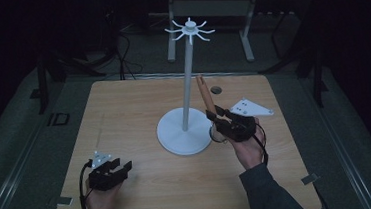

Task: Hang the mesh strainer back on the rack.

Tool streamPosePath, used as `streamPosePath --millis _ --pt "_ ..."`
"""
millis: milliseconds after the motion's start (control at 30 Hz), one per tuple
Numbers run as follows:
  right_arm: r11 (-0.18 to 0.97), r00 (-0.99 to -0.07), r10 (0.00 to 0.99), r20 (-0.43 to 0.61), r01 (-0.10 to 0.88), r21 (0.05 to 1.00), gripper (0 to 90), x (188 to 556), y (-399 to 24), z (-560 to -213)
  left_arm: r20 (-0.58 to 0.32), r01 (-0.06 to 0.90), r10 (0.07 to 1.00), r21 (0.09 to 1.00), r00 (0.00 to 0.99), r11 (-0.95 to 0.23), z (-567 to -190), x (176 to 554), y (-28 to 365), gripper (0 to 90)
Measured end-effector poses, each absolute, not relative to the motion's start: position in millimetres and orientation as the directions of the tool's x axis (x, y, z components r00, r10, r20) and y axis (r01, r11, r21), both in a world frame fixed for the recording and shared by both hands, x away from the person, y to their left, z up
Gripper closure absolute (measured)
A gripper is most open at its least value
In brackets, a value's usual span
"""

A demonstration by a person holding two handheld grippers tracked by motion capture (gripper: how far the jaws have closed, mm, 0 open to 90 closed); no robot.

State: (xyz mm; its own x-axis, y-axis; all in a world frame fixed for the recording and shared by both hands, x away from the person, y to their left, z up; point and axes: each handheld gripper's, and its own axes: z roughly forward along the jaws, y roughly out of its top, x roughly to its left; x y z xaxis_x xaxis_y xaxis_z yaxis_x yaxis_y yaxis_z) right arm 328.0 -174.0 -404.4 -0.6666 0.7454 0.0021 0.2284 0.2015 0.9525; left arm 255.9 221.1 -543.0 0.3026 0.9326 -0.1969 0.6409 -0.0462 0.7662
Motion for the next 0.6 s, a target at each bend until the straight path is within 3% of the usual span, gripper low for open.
streamPosePath --millis 600 --pt "0.157 -0.672 0.74 0.023 0.206 0.966 69.3 329 -175 -391 -0.198 0.641 0.932 0.766 0.303 -0.046 -543 256 221 48.7"
